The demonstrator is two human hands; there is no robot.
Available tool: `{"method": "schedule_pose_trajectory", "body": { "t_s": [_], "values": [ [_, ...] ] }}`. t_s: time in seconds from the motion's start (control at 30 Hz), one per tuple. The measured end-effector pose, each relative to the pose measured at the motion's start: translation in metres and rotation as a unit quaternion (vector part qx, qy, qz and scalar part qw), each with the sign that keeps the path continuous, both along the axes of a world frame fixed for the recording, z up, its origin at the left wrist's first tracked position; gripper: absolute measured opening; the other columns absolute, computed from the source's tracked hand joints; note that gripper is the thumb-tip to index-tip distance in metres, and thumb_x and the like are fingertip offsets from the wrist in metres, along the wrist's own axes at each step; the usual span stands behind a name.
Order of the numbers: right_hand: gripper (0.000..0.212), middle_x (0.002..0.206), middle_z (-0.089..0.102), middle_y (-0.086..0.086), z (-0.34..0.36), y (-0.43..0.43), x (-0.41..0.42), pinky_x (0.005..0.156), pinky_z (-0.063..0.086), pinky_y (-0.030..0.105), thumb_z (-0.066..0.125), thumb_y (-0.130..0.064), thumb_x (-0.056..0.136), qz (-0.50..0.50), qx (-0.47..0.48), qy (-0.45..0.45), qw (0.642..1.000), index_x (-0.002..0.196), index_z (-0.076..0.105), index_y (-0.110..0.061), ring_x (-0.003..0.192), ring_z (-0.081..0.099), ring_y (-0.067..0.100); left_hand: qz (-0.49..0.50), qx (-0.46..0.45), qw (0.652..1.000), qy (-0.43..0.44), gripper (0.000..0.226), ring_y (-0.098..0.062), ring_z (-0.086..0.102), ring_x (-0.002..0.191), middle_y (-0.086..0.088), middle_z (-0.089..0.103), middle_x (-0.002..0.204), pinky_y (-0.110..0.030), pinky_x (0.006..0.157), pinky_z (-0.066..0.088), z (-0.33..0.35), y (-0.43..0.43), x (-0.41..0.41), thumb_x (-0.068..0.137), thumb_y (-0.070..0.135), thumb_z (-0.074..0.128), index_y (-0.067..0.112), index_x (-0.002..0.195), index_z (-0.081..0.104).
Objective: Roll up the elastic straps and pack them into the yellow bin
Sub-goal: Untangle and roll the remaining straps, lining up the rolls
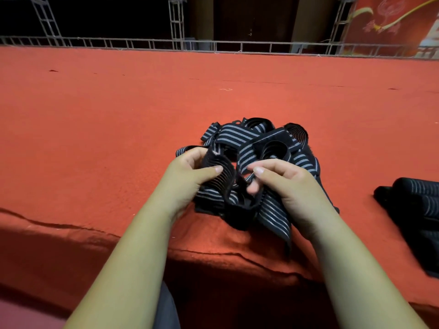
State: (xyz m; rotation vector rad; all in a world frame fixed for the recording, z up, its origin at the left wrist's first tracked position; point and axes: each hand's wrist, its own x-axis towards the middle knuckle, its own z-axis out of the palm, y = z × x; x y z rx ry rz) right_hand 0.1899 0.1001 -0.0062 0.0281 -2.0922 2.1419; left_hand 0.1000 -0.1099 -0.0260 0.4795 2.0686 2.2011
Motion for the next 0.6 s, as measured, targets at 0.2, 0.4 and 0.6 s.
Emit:
{"method": "schedule_pose_trajectory", "body": {
  "t_s": [0.2,0.4,0.6],
  "values": [
    [0.071,0.097,0.083,0.015,0.009,0.017,0.013,0.066,0.051,0.026,0.035,-0.074,0.097,0.185,0.137,-0.120,0.966,0.114,0.084,-0.026,0.064,0.069,0.017,-0.002,-0.022,0.998,0.063,0.035,-0.018,0.062,0.087,0.004,0.073,0.090,-0.033,0.082,0.049,0.003,-0.008,-0.001,0.088,-0.004,0.082,0.029,0.079,0.076],
    [0.051,0.091,0.077,0.004,-0.022,0.013,-0.012,0.083,0.061,0.061,0.067,-0.074,0.093,-0.033,0.116,-0.034,0.992,0.095,0.074,-0.024,0.070,0.068,0.023,-0.054,-0.028,0.998,0.034,0.041,-0.029,0.078,0.110,-0.008,0.079,0.104,-0.040,0.091,0.063,0.001,-0.006,0.004,0.089,-0.023,0.070,0.014,0.084,0.055],
    [0.044,0.104,0.080,-0.003,-0.029,-0.011,-0.014,0.102,0.061,0.053,0.067,-0.068,0.095,-0.007,0.106,-0.044,0.993,0.117,0.076,-0.031,0.096,0.075,0.009,-0.053,-0.092,0.993,0.050,0.031,-0.015,0.077,0.106,0.000,0.079,0.120,-0.031,0.082,0.061,0.004,0.005,0.012,0.088,-0.008,0.080,0.018,0.080,0.064]
  ]
}}
